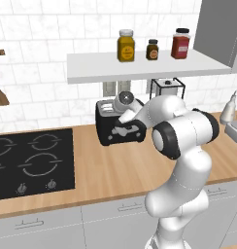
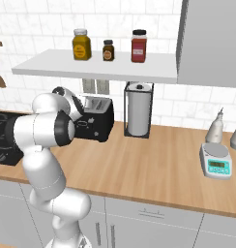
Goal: Start the toaster. Once the lever pops up, take the bread to the plate on the dining counter.
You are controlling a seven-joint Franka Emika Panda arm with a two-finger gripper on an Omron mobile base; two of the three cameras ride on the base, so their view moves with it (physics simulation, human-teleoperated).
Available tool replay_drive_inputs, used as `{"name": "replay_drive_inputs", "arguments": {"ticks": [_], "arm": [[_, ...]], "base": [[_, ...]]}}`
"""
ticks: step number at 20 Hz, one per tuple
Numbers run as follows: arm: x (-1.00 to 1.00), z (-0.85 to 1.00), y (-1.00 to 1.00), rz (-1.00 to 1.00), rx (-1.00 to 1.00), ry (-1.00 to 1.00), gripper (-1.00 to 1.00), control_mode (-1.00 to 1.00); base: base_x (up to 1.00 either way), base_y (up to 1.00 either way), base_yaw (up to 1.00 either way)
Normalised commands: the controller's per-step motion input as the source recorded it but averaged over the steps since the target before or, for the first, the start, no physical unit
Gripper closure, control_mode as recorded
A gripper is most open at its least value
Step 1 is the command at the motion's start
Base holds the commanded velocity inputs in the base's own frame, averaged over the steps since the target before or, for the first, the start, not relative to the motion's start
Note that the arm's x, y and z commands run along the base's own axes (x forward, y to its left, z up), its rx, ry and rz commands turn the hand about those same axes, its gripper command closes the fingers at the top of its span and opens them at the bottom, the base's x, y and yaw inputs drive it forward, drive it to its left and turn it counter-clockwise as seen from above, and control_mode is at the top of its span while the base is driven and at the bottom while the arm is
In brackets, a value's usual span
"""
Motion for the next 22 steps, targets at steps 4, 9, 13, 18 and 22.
{"name": "replay_drive_inputs", "arguments": {"ticks": [4, 9, 13, 18, 22], "arm": [[0.0, 0.0, 0.0, 0.0, 0.0, 0.0, -1.0, -1.0], [0.0, 0.0, 0.0, 0.0, 0.0, 0.0, -1.0, -1.0], [0.0, 0.0, 0.0, 0.0, 0.0, 0.0, -1.0, -1.0], [0.0, 0.0, 0.0, 0.0, 0.0, 0.0, -1.0, -1.0], [0.0, 0.0, 0.0, 0.0, 0.0, 0.0, -1.0, -1.0]], "base": [[0.0, 0.0, 0.0], [0.0, 0.0, 0.0], [0.0, 0.0, 0.0], [0.0, 0.0, 0.0], [0.0, 0.0, 0.0]]}}
